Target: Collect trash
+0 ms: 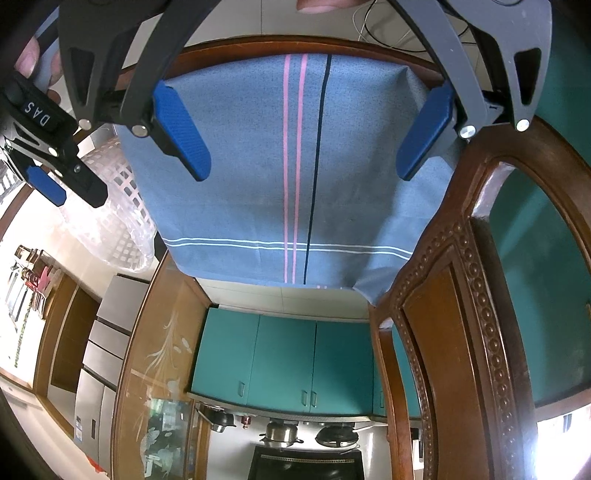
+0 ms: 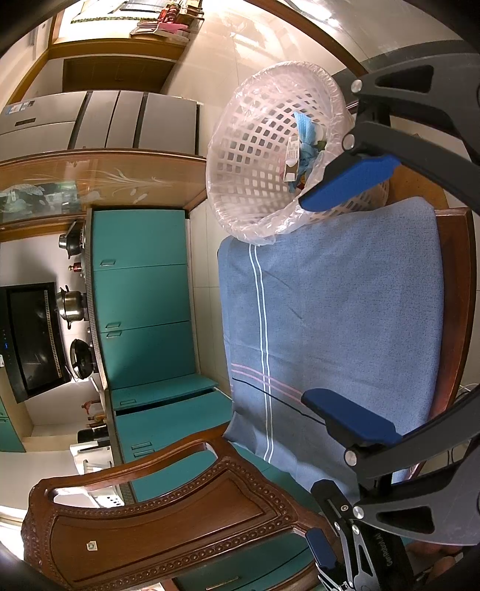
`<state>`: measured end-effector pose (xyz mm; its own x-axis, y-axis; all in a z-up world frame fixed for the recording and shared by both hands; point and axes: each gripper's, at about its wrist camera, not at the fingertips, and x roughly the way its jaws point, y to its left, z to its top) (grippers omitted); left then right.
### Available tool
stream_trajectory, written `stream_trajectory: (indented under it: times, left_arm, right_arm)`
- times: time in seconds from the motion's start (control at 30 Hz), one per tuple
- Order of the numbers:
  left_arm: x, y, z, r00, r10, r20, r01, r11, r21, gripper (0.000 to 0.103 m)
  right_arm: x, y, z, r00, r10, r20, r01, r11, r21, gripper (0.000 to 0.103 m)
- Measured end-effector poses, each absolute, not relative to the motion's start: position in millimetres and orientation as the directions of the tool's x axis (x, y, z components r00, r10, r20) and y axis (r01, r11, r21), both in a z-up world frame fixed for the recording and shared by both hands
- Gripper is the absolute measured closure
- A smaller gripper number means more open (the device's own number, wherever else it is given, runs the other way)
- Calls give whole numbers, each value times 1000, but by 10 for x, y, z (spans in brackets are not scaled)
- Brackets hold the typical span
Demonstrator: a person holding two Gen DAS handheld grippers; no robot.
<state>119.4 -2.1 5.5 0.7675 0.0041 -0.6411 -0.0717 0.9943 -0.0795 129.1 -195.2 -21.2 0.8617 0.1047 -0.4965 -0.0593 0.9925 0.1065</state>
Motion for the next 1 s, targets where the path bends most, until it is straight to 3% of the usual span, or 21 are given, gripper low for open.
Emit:
stream_trajectory:
  times: [1.0]
  left_arm:
    - [1197, -55, 46, 765, -9, -644, -52, 996, -77, 3]
  right_arm:
    - [1297, -1939, -207, 860, 107, -500, -62, 992, 106, 9]
